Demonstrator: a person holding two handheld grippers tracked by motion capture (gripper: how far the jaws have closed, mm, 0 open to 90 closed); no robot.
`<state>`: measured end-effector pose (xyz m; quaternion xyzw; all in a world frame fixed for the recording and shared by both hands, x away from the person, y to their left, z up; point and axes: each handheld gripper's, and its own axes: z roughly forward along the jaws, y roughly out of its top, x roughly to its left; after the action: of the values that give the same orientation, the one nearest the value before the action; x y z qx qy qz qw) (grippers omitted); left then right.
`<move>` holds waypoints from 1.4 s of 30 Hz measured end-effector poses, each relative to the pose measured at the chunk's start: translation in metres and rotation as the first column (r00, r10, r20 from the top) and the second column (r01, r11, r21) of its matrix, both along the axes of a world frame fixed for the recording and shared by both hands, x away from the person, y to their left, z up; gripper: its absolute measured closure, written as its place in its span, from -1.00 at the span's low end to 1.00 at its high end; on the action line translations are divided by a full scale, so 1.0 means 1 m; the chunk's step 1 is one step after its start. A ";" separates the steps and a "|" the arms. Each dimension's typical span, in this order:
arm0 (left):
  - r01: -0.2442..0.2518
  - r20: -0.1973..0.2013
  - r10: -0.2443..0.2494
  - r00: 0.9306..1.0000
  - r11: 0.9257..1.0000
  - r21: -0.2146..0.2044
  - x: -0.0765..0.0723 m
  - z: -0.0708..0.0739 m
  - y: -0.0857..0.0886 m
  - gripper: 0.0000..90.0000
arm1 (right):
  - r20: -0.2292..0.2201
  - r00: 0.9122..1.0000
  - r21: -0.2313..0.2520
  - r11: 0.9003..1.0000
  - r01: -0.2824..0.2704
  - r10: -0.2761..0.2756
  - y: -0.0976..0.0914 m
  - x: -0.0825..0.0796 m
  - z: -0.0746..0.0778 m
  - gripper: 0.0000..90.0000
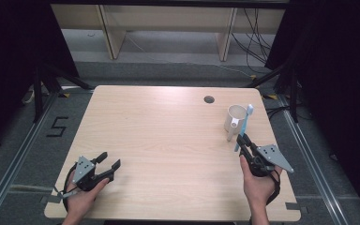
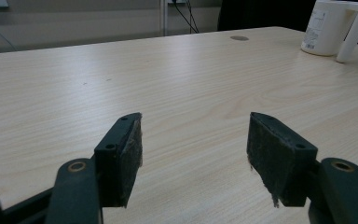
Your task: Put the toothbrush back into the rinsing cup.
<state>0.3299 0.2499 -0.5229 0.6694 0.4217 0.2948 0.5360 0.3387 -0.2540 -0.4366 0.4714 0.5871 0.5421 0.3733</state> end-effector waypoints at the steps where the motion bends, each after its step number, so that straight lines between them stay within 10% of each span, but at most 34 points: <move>1: 0.000 0.000 0.000 1.000 1.000 0.001 0.000 0.000 0.000 -0.22 | 0.000 1.000 0.000 1.000 0.000 0.000 0.000 0.000 0.000 0.76; 42: 0.004 0.007 -0.004 1.000 1.000 0.000 0.000 0.000 -0.001 -0.21 | 0.030 0.998 -0.020 0.998 0.052 -0.051 0.000 0.034 0.013 0.76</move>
<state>0.3300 0.2488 -0.5233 0.6692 0.4183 0.2964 0.5379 0.3722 -0.2538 -0.4238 0.4742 0.5748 0.5330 0.4007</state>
